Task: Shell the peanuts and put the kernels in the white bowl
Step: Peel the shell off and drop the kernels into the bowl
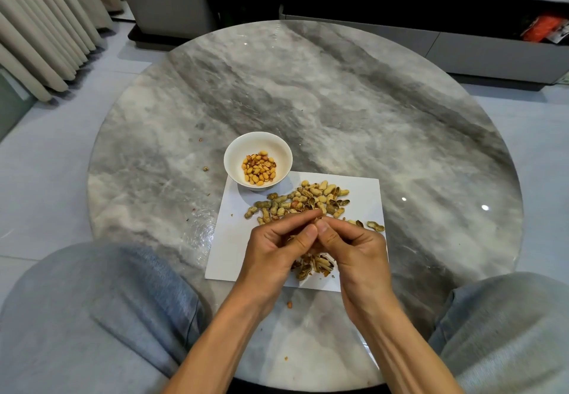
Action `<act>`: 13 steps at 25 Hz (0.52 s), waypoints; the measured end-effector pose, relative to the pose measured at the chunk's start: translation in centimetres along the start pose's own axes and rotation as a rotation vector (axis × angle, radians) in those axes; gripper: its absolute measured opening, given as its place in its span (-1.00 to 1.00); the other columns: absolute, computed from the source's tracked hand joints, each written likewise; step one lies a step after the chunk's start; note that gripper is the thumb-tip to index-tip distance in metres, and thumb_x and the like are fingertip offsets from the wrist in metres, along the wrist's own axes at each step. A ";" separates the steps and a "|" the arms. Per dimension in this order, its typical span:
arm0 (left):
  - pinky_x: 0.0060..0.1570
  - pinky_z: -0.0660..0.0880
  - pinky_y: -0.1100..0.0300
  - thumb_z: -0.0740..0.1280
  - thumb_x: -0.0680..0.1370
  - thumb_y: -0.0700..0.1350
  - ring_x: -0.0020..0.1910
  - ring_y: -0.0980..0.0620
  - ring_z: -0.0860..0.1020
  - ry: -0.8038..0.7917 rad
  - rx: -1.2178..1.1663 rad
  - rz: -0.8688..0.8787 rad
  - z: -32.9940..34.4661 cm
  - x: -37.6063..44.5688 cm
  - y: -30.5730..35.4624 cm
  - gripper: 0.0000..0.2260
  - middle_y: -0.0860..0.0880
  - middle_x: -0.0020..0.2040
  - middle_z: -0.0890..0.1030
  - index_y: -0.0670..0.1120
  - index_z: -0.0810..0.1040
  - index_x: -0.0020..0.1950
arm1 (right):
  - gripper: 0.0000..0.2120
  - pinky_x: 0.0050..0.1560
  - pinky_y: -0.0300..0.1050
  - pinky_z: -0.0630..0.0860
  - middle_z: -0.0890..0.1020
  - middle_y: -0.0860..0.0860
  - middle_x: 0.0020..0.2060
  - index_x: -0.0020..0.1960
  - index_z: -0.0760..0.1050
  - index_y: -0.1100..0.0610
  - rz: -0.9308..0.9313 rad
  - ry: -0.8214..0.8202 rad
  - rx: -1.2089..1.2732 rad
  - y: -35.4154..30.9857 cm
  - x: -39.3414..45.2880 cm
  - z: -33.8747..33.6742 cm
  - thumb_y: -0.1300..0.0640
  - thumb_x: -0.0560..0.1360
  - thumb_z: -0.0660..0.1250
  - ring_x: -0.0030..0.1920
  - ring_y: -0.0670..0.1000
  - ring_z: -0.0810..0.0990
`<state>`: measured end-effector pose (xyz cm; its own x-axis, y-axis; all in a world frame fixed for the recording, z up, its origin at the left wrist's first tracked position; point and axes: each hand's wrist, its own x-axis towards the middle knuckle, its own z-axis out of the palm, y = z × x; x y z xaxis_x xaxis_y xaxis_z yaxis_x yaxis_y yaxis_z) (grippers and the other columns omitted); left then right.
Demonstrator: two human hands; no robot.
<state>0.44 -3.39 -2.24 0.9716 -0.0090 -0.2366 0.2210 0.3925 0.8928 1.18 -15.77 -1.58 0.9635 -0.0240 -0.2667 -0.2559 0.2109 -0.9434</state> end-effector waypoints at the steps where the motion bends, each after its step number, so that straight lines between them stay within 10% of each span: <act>1: -0.02 0.58 0.28 0.41 0.46 -0.18 0.12 0.05 0.66 -0.009 0.014 0.003 0.0 0.1 0.0 -0.71 -0.04 0.09 0.71 -0.10 0.66 0.17 | -0.87 0.06 0.06 0.65 0.74 0.19 -0.12 -0.02 0.72 0.17 0.014 0.025 0.016 0.0 0.1 0.1 0.27 0.48 0.41 -0.03 0.26 0.70; 13: 0.02 0.60 0.26 0.49 0.48 -0.29 0.03 0.18 0.66 0.013 0.612 0.348 -1.4 0.6 -0.3 -0.66 0.15 0.03 0.68 0.06 0.66 0.16 | -0.85 -0.19 -0.23 0.63 0.75 0.04 -0.17 -0.04 0.72 0.07 0.041 -0.123 -0.258 -1.9 0.9 -1.5 0.27 0.51 0.42 -0.14 0.09 0.72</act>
<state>0.86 -2.21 -3.15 0.9943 0.0353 0.1006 -0.0906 -0.2174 0.9719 2.40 -17.61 -0.36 0.9502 0.1017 -0.2945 -0.2911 -0.0469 -0.9555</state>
